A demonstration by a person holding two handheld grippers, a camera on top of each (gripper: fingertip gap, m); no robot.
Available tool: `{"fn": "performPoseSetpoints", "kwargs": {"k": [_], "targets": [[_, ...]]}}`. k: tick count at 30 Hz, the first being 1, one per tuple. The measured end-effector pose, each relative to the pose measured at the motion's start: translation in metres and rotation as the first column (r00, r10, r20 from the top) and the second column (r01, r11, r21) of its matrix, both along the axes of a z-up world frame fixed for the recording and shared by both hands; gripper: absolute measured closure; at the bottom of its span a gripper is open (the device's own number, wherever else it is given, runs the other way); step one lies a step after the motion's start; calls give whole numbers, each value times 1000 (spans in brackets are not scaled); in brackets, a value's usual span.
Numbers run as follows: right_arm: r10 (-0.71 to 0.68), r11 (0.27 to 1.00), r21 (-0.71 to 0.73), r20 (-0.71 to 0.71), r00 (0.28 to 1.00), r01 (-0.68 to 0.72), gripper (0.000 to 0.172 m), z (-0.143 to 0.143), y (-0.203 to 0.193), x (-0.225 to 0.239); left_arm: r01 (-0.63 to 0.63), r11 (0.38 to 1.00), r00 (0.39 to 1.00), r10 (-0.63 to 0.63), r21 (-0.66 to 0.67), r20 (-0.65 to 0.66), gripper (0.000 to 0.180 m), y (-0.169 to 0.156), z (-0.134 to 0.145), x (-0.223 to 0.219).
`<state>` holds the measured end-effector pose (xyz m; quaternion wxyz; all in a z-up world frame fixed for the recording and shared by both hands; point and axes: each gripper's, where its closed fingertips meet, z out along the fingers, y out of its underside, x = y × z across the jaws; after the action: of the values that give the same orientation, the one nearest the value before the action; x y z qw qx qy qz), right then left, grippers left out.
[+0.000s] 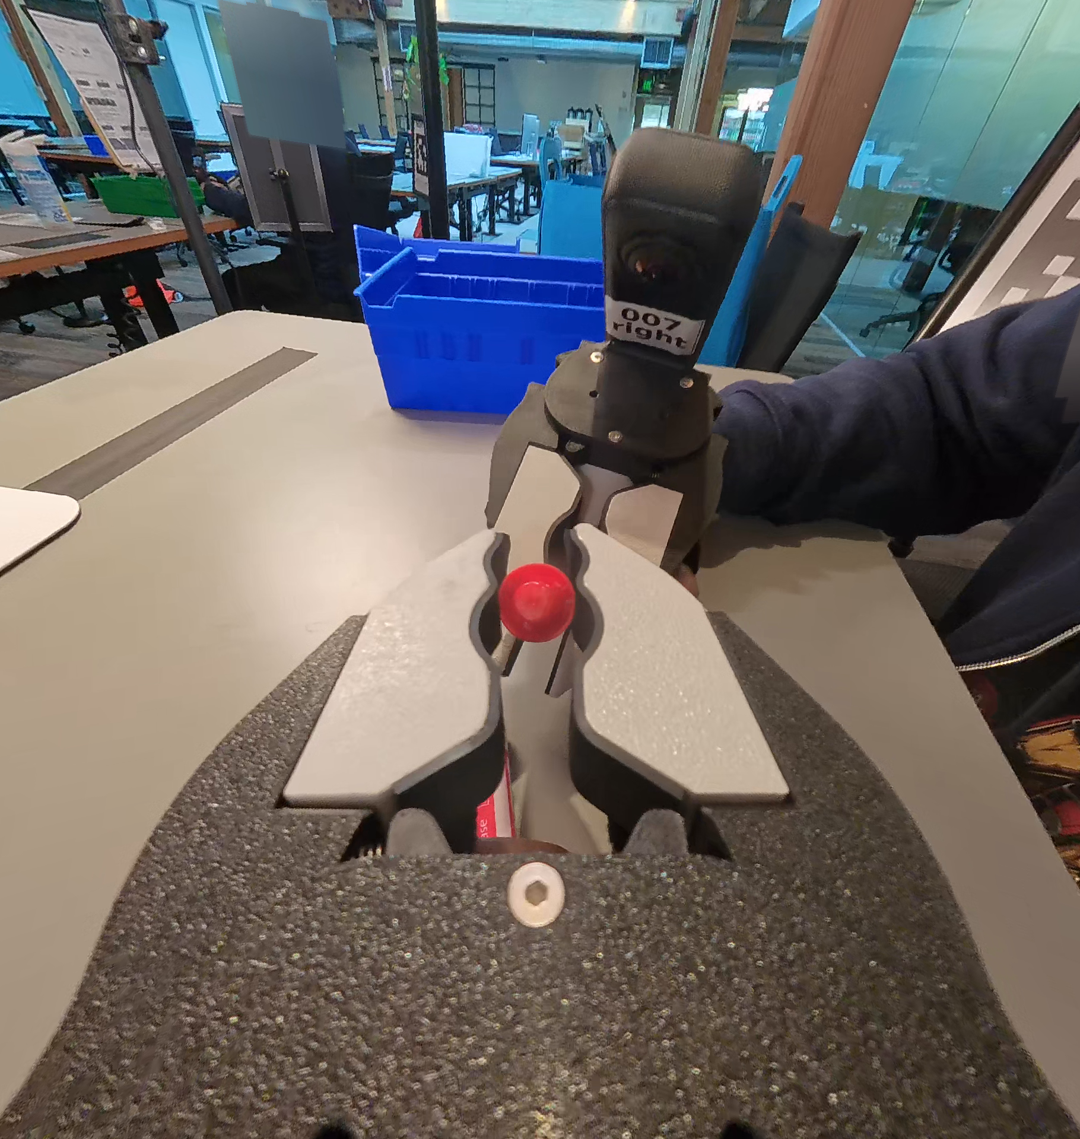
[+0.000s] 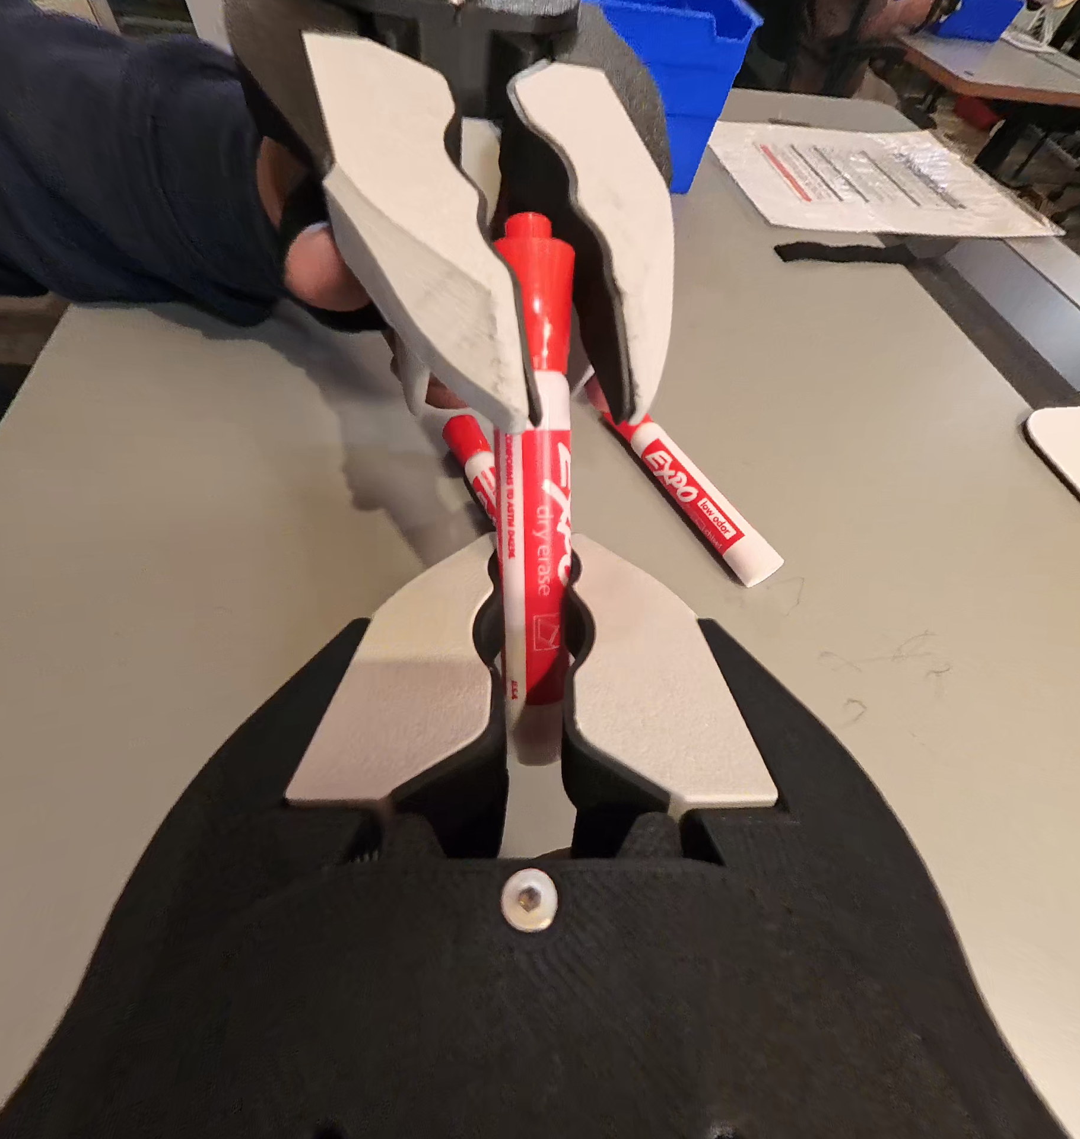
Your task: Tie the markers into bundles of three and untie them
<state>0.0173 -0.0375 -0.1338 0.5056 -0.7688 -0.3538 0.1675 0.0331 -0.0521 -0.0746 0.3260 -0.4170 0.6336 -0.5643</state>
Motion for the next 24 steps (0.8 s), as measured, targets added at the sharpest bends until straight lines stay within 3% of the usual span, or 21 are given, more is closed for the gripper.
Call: {"fn": "performPoseSetpoints", "kwargs": {"k": [6,17,24], "targets": [[14,999,40,-77,997,-11,156,13,-1,-1,17,991,999,-11,-130,51,163,2,11,-1],[24,997,78,-167,986,-11,154,27,-1,0,39,969,994,-14,-245,105,163,6,20,-3],[-10,996,91,-106,994,20,154,22,3,5,-22,997,998,27,-81,62,160,11,11,-1]]}}
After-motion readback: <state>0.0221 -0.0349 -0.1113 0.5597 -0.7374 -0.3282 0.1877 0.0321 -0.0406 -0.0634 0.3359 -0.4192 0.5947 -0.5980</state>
